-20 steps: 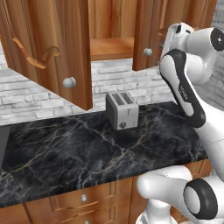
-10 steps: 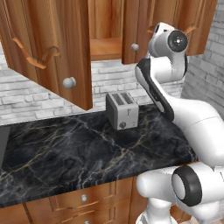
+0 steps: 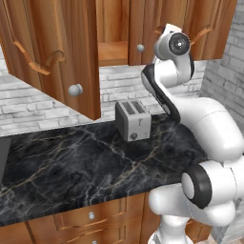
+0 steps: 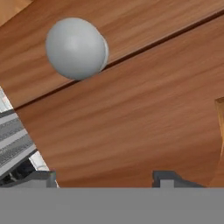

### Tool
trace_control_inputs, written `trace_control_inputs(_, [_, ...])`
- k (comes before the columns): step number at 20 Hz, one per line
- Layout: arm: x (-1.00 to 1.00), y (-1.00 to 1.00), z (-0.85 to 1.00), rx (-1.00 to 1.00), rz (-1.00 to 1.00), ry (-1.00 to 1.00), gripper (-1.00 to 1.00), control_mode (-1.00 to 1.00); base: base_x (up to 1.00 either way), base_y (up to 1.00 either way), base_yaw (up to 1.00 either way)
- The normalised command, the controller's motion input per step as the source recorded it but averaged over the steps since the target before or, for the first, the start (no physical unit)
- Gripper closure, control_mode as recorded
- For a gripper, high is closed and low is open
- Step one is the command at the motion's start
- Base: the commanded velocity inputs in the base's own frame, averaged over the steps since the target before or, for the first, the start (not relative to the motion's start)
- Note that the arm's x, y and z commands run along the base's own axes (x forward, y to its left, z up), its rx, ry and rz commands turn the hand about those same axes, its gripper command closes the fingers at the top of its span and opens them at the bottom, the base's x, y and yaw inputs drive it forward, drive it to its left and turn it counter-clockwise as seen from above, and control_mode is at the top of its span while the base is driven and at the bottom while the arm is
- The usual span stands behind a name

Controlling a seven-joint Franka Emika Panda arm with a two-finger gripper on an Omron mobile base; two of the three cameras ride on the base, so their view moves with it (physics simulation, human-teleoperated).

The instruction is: Close all open cabinet doors.

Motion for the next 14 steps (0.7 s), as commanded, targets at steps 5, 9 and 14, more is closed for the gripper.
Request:
trace_control_inputs(5, [0.48, -0.12, -0.24, 0.00, 0.00, 0.00, -1.00, -1.00, 0.00, 0.00, 0.00])
trace_control_inputs(9, [0.09, -0.04, -0.41, 0.00, 0.00, 0.00, -1.00, -1.00, 0.00, 0.00, 0.00])
trace_control_inputs(14, [-0.81, 0.00, -0.52, -0.01, 0.00, -0.02, -1.00, -1.00, 0.00, 0.00, 0.00])
